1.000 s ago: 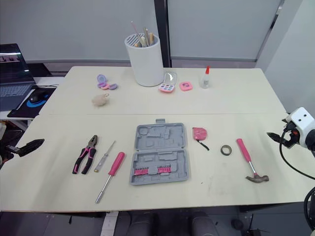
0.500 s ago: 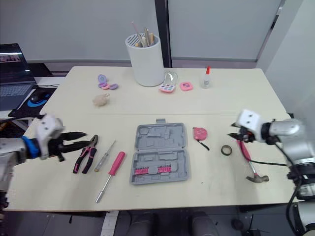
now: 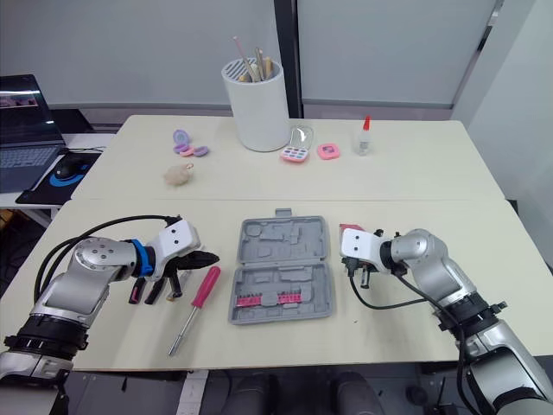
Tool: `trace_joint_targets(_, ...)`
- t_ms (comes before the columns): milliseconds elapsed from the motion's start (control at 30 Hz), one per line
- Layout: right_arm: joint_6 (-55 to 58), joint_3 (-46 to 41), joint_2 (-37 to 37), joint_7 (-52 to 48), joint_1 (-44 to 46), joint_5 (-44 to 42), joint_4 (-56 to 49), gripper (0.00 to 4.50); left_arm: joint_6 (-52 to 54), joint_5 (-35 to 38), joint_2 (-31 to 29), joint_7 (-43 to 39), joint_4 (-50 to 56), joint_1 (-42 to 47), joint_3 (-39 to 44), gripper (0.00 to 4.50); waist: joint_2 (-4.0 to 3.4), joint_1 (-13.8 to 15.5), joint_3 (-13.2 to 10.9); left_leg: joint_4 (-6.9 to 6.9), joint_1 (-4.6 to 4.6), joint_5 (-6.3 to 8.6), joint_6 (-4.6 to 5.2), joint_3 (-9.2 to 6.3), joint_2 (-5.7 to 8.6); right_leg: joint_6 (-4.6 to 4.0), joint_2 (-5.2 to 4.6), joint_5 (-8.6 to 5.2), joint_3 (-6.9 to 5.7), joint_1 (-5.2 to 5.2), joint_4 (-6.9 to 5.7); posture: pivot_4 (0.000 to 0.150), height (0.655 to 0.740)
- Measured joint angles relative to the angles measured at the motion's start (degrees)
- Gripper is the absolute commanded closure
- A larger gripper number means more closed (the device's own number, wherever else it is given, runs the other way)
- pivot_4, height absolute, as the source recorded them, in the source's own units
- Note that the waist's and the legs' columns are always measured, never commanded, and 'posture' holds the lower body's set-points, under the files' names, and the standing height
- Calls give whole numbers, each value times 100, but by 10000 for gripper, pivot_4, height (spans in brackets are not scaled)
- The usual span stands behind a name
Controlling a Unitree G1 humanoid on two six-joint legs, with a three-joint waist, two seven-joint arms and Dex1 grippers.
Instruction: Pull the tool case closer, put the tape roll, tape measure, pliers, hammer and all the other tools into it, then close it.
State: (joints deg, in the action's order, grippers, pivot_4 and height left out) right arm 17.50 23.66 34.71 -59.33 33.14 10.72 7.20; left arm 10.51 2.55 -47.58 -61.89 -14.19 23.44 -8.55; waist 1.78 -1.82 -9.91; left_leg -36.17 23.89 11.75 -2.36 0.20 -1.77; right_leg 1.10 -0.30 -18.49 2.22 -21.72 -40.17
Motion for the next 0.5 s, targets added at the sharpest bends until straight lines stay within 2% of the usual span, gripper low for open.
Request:
trace_joint_targets(233,-143,181,-329,81,269,221,308,44923,12,-288,411,117,-191,214,-243,45000,1,3,0,-1,2,0,0,-3,0,0,2,0,0,0,-3,1500,7400)
trace_joint_targets(500,-274,308,-449,75,408,408,690,44923,9,-502,580,141,-445,383,-349,45000,1,0,0,-3,2,0,0,-5,0,0,2,0,-2,0,-4,1500,7400)
